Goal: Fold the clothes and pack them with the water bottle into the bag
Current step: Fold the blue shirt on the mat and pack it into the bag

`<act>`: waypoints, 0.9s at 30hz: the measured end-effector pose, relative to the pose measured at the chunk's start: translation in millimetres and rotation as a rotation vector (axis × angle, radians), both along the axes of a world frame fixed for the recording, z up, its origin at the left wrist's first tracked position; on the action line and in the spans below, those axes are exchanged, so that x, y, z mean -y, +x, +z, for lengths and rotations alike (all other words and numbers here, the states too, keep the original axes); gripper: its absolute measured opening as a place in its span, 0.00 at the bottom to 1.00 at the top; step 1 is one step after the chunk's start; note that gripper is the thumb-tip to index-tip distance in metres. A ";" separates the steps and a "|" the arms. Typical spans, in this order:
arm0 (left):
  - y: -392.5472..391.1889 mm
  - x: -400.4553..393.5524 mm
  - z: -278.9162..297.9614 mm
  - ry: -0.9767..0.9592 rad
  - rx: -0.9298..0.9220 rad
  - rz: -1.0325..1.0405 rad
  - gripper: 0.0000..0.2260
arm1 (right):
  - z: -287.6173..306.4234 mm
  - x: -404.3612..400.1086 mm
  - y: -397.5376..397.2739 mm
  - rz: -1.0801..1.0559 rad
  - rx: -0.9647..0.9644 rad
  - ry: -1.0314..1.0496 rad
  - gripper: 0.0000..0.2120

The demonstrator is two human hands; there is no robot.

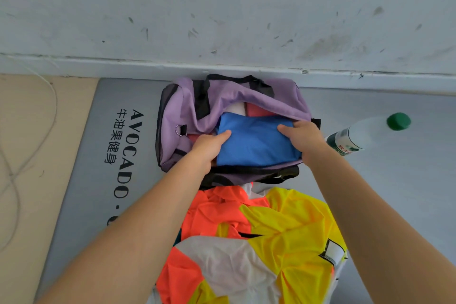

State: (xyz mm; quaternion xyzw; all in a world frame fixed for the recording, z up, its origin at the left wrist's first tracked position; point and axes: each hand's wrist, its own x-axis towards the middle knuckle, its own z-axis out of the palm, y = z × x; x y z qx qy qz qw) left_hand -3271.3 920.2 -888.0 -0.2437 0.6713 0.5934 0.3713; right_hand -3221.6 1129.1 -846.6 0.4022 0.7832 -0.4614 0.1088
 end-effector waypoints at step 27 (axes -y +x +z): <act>0.3 33.9 31.2 -0.368 -0.831 -0.234 0.13 | 28.0 33.9 21.3 0.143 -0.340 0.053 0.13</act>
